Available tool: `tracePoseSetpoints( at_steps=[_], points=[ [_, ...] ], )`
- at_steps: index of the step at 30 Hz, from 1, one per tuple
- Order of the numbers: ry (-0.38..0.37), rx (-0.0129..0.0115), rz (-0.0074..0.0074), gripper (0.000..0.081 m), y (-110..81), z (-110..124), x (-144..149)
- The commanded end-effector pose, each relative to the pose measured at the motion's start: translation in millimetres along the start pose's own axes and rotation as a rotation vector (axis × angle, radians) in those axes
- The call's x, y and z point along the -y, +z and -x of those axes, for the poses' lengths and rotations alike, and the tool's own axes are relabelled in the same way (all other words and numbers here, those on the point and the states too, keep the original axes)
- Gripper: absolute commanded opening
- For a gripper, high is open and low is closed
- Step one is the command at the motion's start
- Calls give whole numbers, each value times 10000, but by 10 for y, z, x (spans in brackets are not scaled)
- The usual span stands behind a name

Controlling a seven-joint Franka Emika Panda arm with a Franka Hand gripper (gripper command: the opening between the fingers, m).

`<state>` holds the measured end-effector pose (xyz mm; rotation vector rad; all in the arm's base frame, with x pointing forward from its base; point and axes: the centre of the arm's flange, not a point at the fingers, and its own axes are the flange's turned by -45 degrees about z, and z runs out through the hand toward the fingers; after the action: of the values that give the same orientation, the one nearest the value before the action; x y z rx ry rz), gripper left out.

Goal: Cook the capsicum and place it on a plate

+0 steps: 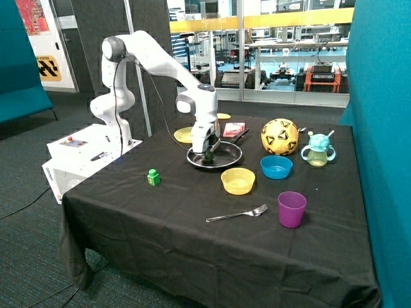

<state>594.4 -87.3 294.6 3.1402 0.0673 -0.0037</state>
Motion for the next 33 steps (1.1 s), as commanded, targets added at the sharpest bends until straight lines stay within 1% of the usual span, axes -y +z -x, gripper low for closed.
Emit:
tracePoseSetpoints(
  at_steps=[1, 2, 3, 5, 6, 7, 8, 12, 33],
  points=[
    [38, -24, -6, 549, 23, -11, -9],
    [46, -24, -6, 497, 22, -14, -9],
    [53, -24, -6, 406, 21, -18, -10],
    [38, -24, -6, 168, 20, -24, -9],
    [68, -24, -6, 84, 19, -27, -9],
    [80, -24, -6, 42, 17, -29, -11],
    [82, -24, -6, 21, 14, -31, -13],
    [69, -24, -6, 1, 9, -33, -20],
    [66, -24, -6, 0, 42, 9, -99]
  ],
)
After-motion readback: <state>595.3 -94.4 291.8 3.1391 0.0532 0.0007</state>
